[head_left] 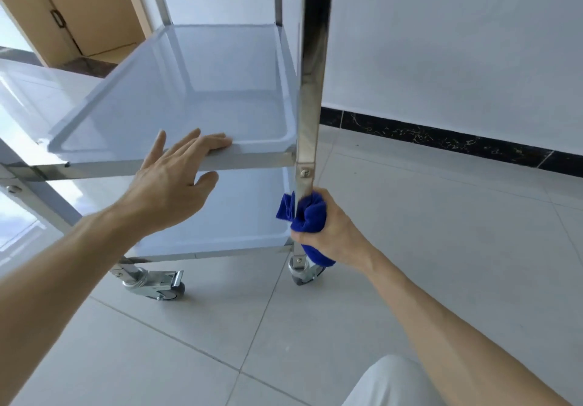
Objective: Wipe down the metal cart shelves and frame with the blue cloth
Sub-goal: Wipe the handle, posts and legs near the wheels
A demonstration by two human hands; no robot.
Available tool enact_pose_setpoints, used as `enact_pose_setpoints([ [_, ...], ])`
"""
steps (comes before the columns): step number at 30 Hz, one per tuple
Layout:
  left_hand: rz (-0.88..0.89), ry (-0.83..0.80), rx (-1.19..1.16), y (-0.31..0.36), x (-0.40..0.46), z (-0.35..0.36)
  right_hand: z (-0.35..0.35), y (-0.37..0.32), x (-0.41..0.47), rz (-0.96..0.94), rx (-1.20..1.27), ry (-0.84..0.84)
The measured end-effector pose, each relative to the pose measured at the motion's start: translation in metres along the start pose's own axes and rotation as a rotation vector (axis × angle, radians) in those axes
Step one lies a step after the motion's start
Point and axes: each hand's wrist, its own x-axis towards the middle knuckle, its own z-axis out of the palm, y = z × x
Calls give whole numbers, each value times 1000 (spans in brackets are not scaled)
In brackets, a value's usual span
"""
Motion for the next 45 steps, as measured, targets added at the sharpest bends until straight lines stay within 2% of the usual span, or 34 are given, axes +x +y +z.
enact_pose_setpoints([
  [3,-114,69,-119,4,-13,-11,21,-11,-6,1,-37,-97],
  [6,-188,158,-379,19,-25,-30,45,-20,-9,-47,-74,-171],
  [10,-111,251,-789,50,-27,-62,64,-27,-8,-17,-23,-249],
  [13,-109,345,-919,63,-27,-80,65,-33,-4,43,181,-203],
  [17,-200,447,-925,59,-32,-89,53,-50,12,210,590,-83],
  [21,-250,511,-925,47,-35,-97,45,-78,38,227,761,-45],
  [26,-276,567,-950,31,-50,-104,60,-111,72,260,797,0],
  [31,-275,605,-851,15,-69,-105,78,-139,110,309,818,134],
  [37,-288,775,-806,-3,-85,-108,87,-164,151,463,729,222],
  [41,-309,899,-848,-9,-90,-112,92,-166,163,520,641,153],
  [45,-315,985,-824,-13,-90,-113,95,-163,169,501,620,67],
])
